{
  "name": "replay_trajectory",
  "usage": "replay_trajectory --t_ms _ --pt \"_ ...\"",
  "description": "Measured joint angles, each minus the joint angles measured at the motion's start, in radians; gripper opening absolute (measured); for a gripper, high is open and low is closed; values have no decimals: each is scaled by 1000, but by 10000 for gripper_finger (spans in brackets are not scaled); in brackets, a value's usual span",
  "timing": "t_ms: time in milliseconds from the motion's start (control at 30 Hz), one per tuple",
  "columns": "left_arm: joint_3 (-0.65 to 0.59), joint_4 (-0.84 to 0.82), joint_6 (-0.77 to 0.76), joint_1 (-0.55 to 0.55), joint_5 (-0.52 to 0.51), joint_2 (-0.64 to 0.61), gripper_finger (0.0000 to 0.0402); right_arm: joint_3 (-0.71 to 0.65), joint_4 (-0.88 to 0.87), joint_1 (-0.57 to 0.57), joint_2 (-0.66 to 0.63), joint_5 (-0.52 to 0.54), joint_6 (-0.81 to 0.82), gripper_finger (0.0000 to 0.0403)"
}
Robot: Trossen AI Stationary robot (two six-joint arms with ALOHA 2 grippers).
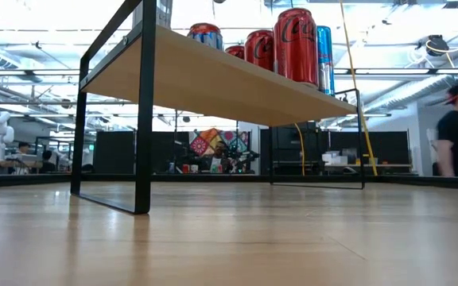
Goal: Place canned beverage on shelf
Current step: Put the top orange soda can on the shelf
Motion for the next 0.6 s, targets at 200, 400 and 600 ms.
replay_trajectory --t_ms 200,400,600 --pt "0 27 39 -1 14 0 347 0 -5 0 -15 -59 35 267" --pt "0 136 96 0 -7 -1 391 -2 -33 -8 -50 -153 119 263" --pt "1 248 190 -1 18 -1 397 -2 -55 -32 -73 -311 315 265"
